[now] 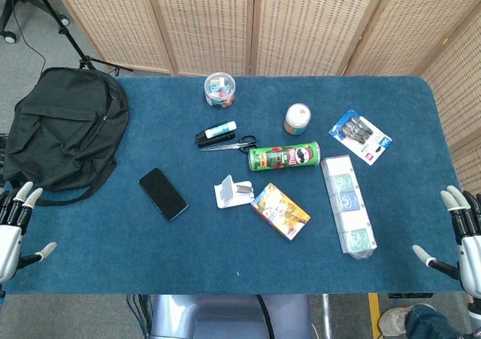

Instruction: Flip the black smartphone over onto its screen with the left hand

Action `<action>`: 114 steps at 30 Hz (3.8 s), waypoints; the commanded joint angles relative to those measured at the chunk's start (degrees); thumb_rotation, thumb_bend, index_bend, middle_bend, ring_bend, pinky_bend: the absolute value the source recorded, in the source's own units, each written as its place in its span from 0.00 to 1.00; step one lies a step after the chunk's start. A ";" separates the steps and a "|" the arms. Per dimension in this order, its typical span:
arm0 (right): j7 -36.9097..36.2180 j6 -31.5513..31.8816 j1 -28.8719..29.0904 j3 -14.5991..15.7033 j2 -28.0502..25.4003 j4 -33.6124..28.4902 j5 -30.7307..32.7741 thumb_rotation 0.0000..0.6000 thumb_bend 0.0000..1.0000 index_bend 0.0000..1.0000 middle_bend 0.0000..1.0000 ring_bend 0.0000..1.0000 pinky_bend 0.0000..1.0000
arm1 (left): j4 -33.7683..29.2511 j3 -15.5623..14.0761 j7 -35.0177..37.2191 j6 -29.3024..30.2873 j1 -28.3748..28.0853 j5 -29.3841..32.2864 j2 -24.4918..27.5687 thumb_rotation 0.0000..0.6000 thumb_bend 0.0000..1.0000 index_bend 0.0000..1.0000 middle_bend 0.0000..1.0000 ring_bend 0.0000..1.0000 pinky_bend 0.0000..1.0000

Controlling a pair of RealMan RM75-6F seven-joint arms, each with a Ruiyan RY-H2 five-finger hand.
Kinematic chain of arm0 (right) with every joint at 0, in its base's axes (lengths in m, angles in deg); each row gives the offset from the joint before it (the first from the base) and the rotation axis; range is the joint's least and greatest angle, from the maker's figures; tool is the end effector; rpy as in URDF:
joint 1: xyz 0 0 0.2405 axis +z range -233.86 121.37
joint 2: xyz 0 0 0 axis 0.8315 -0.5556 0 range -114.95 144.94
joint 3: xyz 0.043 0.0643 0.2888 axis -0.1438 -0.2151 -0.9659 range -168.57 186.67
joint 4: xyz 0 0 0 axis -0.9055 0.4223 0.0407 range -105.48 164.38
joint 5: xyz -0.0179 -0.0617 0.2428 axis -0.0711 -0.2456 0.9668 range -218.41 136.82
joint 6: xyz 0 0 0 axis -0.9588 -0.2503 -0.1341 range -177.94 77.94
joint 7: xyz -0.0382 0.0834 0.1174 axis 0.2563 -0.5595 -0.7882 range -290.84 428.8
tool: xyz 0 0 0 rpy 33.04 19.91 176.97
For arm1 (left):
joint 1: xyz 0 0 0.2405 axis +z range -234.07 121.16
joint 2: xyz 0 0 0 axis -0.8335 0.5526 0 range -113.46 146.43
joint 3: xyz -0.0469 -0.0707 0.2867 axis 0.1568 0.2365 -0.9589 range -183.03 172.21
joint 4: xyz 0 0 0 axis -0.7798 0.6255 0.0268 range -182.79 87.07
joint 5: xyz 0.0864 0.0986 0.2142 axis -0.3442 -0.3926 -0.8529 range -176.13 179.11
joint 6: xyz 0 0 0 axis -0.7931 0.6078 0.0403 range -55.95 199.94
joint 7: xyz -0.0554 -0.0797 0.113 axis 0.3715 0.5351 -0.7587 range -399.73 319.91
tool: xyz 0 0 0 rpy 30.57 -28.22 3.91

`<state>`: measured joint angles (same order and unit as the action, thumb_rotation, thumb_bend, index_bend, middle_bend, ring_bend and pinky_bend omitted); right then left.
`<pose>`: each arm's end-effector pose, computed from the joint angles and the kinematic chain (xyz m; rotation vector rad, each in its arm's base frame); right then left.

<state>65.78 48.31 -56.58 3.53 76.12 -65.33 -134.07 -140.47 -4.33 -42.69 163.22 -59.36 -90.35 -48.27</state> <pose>-0.3414 -0.1665 0.1852 1.2780 -0.7306 1.1143 -0.3519 0.1716 0.1399 -1.4170 -0.8023 -0.9583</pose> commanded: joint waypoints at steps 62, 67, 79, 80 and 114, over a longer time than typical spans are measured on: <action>4.18 -8.96 1.36 -0.87 -2.27 -4.14 9.18 1.00 0.00 0.00 0.00 0.00 0.00 | 33.76 -0.39 2.50 -30.55 -29.88 -1.71 -26.88 1.00 0.35 0.10 0.00 0.00 0.00; 3.99 -9.18 1.42 -0.90 -2.39 -4.21 9.39 1.00 0.00 0.00 0.00 0.00 0.00 | 35.28 -0.34 2.08 -30.95 -30.50 -1.08 -28.51 1.00 0.34 0.10 0.00 0.00 0.00; 3.35 -9.64 1.59 -1.02 -2.59 -4.11 9.93 1.00 0.00 0.00 0.00 0.00 0.00 | 39.98 -0.63 2.10 -31.24 -32.17 -0.52 -31.85 1.00 0.38 0.11 0.00 0.00 0.00; 3.37 -9.69 1.61 -1.00 -2.59 -4.10 9.93 1.00 0.00 0.00 0.00 0.00 0.00 | 40.21 -0.70 1.92 -31.36 -32.28 -0.48 -31.99 1.00 0.40 0.12 0.00 0.00 0.00; 2.53 -10.66 1.85 -0.73 -3.29 -4.49 10.32 1.00 0.00 0.00 0.00 0.00 0.00 | 43.45 -2.26 -5.70 -28.46 -34.23 -1.84 -32.43 1.00 0.90 0.66 0.00 0.00 0.00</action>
<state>68.31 37.66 -54.73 2.80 72.83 -69.81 -123.75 -96.89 -6.75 -48.17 134.85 -93.41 -92.31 -80.68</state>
